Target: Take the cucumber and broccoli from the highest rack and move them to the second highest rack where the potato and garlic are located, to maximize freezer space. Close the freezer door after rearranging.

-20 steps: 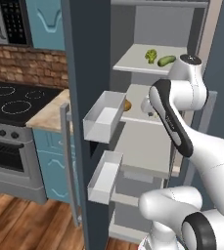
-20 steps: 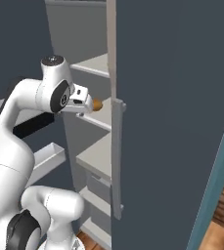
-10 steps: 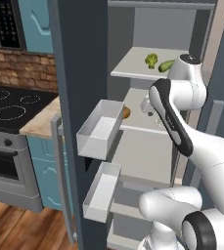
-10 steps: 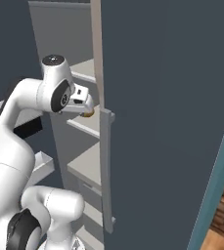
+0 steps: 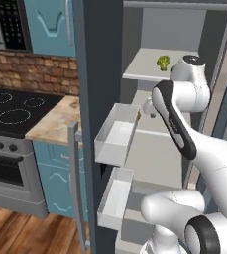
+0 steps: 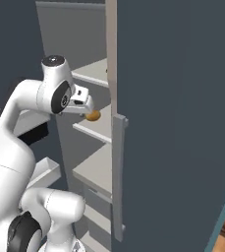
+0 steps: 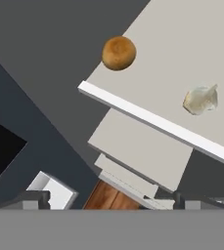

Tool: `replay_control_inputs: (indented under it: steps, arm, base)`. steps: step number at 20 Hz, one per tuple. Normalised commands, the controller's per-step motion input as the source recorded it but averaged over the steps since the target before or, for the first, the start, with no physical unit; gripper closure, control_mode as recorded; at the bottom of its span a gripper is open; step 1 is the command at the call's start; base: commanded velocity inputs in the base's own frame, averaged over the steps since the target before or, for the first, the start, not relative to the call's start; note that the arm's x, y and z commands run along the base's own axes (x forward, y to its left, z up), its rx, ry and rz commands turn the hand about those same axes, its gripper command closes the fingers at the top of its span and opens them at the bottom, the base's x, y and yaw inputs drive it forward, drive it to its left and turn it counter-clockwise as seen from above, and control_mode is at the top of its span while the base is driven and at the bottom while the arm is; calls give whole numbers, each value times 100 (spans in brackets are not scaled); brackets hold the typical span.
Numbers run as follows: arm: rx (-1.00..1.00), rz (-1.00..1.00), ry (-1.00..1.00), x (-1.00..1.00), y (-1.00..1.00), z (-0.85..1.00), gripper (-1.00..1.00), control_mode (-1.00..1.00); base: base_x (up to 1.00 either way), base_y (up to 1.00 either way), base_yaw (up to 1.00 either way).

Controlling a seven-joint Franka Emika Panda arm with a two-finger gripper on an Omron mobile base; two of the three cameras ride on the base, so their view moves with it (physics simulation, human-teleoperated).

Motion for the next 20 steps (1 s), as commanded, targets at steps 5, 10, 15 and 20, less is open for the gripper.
replay_control_inputs:
  steps: [5,10,15,20]
  arm:
    - [0,0,0,0,0,0,-100,100]
    - [0,-1,0,2,1,2,-100,-100]
    - [0,-21,-8,1,2,52,-100,-100]
    - [0,-44,-3,10,-7,63,-100,-100]
  base:
    - [17,36,-6]
    - [17,10,-4]
    - [0,0,0]
    - [0,0,0]
